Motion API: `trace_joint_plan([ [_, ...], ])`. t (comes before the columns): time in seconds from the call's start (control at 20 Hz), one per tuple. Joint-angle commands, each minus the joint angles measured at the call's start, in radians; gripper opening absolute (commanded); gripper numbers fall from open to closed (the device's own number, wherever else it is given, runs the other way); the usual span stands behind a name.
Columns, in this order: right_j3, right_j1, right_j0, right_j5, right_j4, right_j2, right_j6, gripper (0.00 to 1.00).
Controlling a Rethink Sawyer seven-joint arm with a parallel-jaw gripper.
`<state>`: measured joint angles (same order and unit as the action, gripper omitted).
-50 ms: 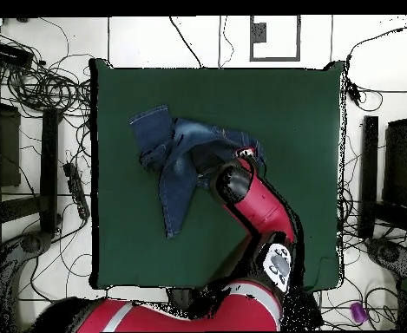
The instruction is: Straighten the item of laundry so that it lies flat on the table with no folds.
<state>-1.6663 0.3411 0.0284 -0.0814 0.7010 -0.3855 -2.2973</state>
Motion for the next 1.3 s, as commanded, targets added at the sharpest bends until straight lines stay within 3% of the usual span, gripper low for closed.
trace_joint_plan([
  [0.05,0.044,-0.027,0.050,-0.134,-0.016,0.065,-0.143,0.00],
  [0.5,0.060,-0.044,0.080,-0.168,-0.013,0.001,-0.157,0.00],
  [0.7,-0.019,0.053,-0.025,-0.164,-0.081,0.065,-0.050,0.00],
  [0.85,-0.069,0.165,-0.106,-0.260,-0.165,0.054,0.055,0.00],
  [1.3,-0.042,0.355,-0.309,-0.504,-0.437,0.080,0.224,0.00],
])
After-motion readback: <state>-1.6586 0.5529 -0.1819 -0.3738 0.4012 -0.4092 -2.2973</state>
